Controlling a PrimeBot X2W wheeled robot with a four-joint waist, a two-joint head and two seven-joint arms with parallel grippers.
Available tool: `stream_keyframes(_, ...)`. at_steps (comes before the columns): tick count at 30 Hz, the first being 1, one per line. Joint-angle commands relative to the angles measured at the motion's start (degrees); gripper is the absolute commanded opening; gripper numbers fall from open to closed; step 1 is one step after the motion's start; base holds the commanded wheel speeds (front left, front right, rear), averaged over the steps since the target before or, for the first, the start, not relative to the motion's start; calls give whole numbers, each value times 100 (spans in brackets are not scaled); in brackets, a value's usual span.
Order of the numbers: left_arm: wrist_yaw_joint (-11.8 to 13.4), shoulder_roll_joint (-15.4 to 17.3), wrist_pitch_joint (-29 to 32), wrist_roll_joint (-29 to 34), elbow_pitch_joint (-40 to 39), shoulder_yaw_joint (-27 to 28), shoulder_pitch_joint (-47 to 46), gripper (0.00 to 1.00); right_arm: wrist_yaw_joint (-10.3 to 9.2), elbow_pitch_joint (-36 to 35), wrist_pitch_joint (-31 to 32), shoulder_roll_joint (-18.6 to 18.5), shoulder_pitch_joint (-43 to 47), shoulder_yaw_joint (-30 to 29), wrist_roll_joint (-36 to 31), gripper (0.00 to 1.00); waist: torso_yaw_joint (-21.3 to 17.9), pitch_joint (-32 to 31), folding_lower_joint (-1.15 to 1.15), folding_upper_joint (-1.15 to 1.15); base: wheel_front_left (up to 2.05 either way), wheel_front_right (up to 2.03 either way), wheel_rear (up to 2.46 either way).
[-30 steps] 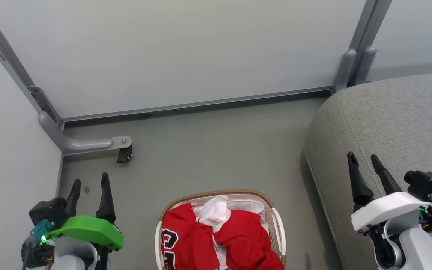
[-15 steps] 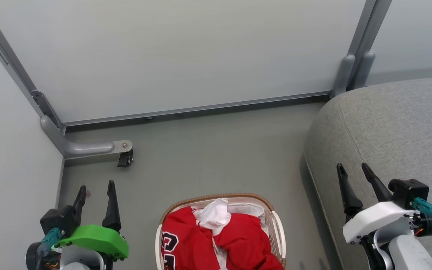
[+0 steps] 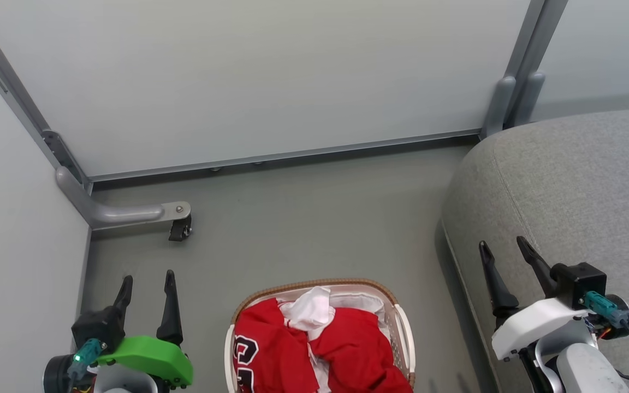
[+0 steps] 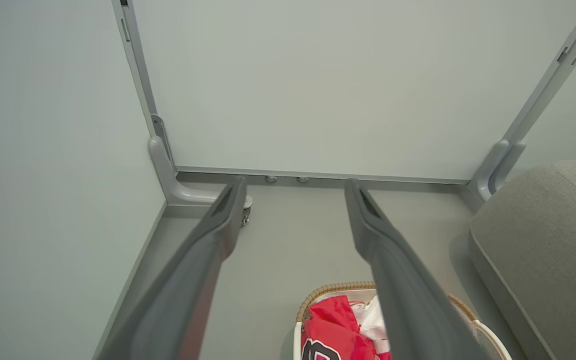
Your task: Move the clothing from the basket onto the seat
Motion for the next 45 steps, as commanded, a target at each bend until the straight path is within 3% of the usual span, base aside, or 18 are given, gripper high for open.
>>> stream_keyframes(1, -32, -1, -49, 108, 15, -10, -22, 100, 2, -37, -46, -15, -67, 22, -145, 100, -30, 100, 0, 0, 0, 0, 0)
stream_keyframes(16, -101, -3, -199, 455, 754, -850, -1425, 100, 1, -896, -201, 198, -1192, 224, -809, 100, -542, 2001, 0, 0, 0, 0, 0)
stream_keyframes(29, -103, 454, -199, 587, 1795, -1894, -2741, 100, 1, -1449, -202, 322, -1956, 459, -743, 100, -1187, 3420, 0, 0, 0, 0, 0)
stream_keyframes(37, -99, 654, -200, 928, 3015, -2947, -3348, 100, 1, -1594, -202, 326, -2099, 690, -380, 100, -1471, 3882, 0, 0, 0, 0, 0)
stream_keyframes(45, -99, 648, 400, 1211, 4307, -4099, -4050, 100, 0, -1556, -202, 321, -2161, 989, -160, 100, -1636, 4154, 0, 0, 0, 0, 0)
